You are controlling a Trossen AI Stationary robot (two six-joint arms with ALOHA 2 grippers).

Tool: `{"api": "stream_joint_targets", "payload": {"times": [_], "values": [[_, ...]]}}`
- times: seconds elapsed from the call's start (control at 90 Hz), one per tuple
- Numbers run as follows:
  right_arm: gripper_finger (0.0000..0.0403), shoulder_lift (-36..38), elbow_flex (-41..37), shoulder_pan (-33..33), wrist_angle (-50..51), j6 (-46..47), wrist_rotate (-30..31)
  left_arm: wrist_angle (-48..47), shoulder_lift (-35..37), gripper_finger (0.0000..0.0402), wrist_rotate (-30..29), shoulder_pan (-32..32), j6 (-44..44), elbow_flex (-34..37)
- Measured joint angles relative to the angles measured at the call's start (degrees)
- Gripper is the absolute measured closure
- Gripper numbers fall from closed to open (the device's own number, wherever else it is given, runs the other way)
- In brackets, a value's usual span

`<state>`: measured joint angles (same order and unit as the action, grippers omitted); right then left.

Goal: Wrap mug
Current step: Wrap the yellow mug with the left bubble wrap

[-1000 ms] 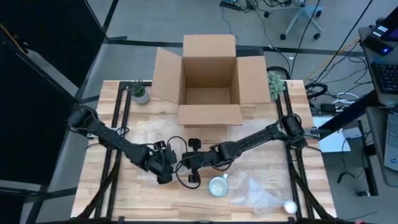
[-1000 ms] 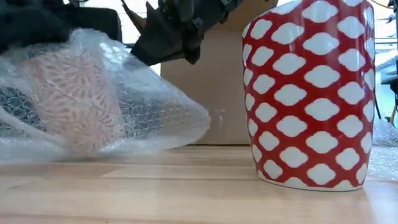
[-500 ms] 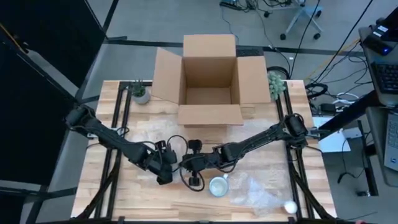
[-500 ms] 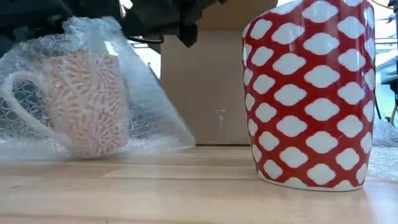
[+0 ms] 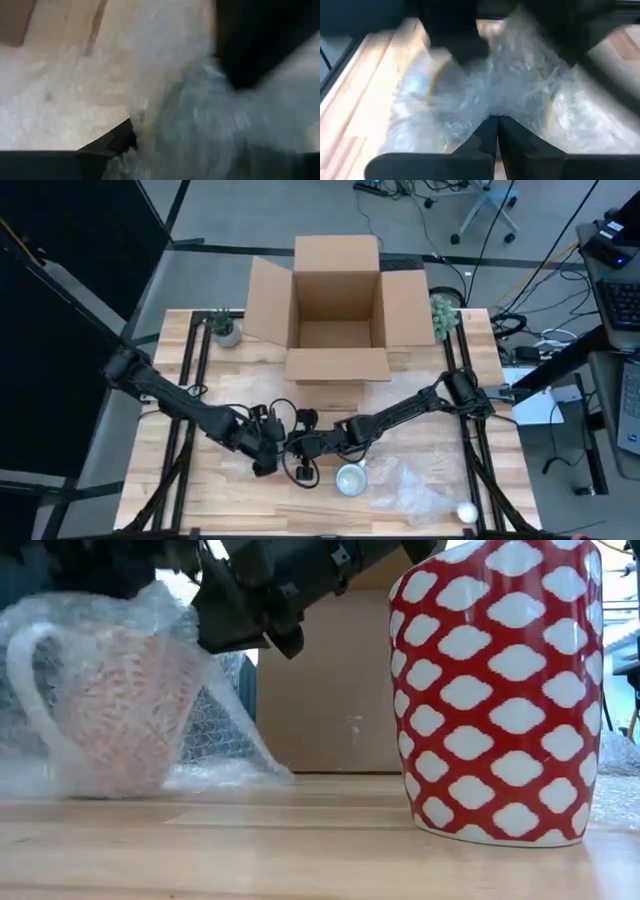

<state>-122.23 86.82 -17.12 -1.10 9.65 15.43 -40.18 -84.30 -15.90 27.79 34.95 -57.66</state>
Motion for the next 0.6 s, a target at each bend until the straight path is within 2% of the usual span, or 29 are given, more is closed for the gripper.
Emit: {"api": "stream_joint_targets", "payload": {"times": [0.167, 0.322, 0.467, 0.6], "values": [[0.0403, -0.1, -0.1, 0.1, 0.4, 0.2, -0.4, -4.4, 3.1, 0.0221, -1.1, 0.9, -1.4, -1.6], [0.0403, -0.2, -0.1, 0.1, -0.4, 0.2, -0.4, -3.8, 5.0, 0.0221, -3.8, 0.9, -1.3, -1.4], [0.0403, -0.2, -0.1, 0.1, -0.5, 1.0, -0.4, -4.5, 4.8, 0.0221, -3.8, 0.9, -1.2, -0.1], [0.0403, -0.2, -0.1, 0.1, -0.3, 1.7, -0.4, -8.4, 6.8, 0.0221, -3.3, 1.5, -0.1, -2.0]]}}
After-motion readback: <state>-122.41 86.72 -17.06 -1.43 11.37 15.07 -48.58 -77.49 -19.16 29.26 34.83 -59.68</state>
